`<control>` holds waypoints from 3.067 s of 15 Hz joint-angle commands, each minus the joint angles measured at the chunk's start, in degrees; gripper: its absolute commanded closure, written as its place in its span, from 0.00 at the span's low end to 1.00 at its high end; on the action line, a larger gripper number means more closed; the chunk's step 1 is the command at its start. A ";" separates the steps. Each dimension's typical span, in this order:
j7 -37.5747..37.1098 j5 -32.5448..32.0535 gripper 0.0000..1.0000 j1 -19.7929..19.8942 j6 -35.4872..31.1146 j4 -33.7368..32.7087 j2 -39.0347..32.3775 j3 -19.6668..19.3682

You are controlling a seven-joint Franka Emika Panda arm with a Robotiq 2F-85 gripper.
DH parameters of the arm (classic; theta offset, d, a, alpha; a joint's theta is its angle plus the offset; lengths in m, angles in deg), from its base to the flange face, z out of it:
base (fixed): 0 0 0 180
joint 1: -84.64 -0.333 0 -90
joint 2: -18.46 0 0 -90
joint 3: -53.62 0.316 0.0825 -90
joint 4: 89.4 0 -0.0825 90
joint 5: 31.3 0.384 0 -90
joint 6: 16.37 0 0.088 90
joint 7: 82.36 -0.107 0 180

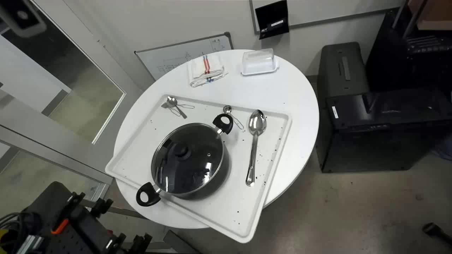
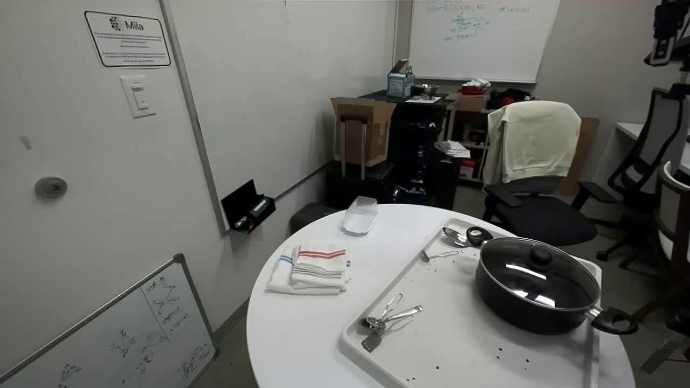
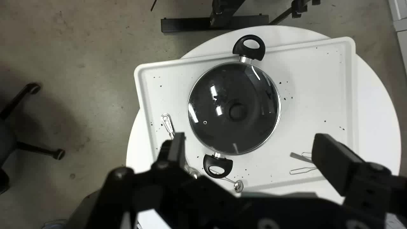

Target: Remove the lid from the pot

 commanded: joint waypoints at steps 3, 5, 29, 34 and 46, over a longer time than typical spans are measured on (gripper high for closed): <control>0.14 0.15 0.00 0.71 0.13 -0.14 -0.09 0.63; 0.14 0.15 0.00 0.71 0.12 -0.14 -0.09 0.63; 0.46 -3.99 0.00 -1.04 -29.68 15.08 -9.49 5.88; 0.92 -4.48 0.00 -1.53 -40.71 18.46 -14.69 7.35; -0.27 -6.93 0.00 -2.04 -56.26 20.83 -29.44 9.50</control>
